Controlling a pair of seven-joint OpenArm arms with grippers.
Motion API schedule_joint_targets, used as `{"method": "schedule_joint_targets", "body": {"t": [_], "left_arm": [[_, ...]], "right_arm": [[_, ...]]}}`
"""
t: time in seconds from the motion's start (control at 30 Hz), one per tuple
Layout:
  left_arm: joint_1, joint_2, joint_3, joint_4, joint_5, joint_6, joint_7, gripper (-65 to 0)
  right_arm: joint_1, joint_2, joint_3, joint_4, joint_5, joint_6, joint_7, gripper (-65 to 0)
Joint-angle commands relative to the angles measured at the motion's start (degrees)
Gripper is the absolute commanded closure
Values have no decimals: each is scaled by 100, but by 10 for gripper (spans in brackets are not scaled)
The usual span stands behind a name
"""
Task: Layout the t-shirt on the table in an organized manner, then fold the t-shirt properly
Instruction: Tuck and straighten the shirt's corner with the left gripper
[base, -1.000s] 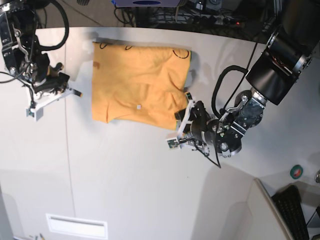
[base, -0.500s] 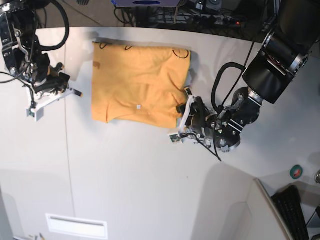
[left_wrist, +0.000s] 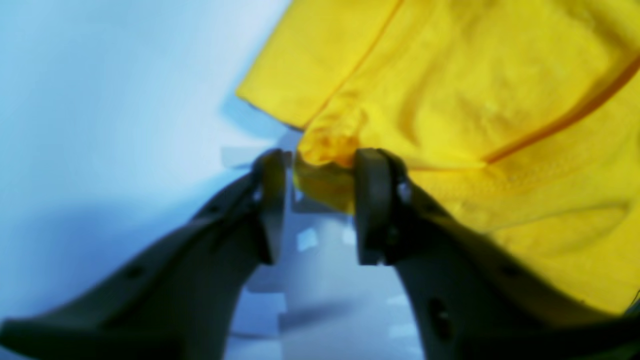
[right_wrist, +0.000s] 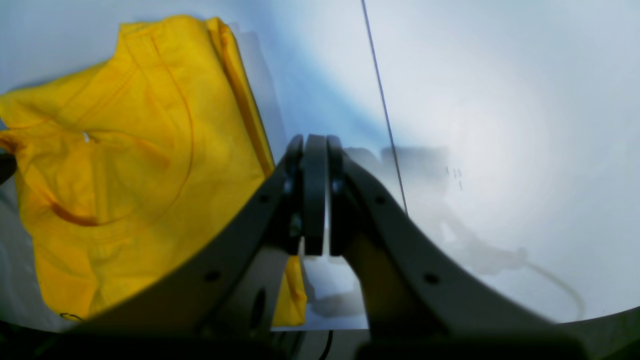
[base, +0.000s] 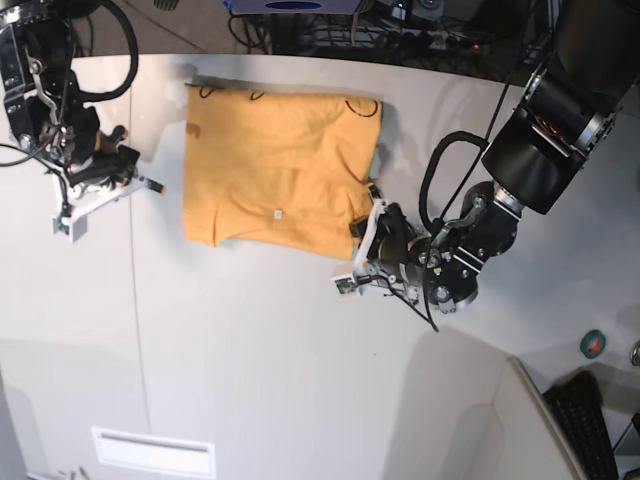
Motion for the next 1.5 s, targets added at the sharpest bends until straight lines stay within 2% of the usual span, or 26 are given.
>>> {"method": "schedule_joint_targets", "body": {"t": [0.0,0.1,0.17,0.63,0.83,1.13,1.33,1.47], "left_arm": [[-144,-20,-37,84,-60,-10,-62,-137],[-144,42,-37,40,-51,-10,-62,-30],[-144,103,-37,23,-16,-10,-62,-8],[-267,130,-37,84,-51,-10,-53,0],[-267,95,-46,550,-51,-10,-18,0],[-399,130,-55,603,-60,-10,-53,0],[-381,270,-767,840,2,-10,-35,0],[-381,314,-477,682,125,-10,-62,0]], "right_arm": [[54,62,34,86,-9,25,77,0],[54,62,34,86,-9,25,77,0],[54,62,34,86,-9,25,77,0],[54,62,34,86,-9,25,77,0],[54,62,34,86,-9,25,77,0],[54,62,34,86,-9,25,77,0],[54,62,34,86,-9,25,77,0],[81,62,26,104,-9,34,77,0]]}}
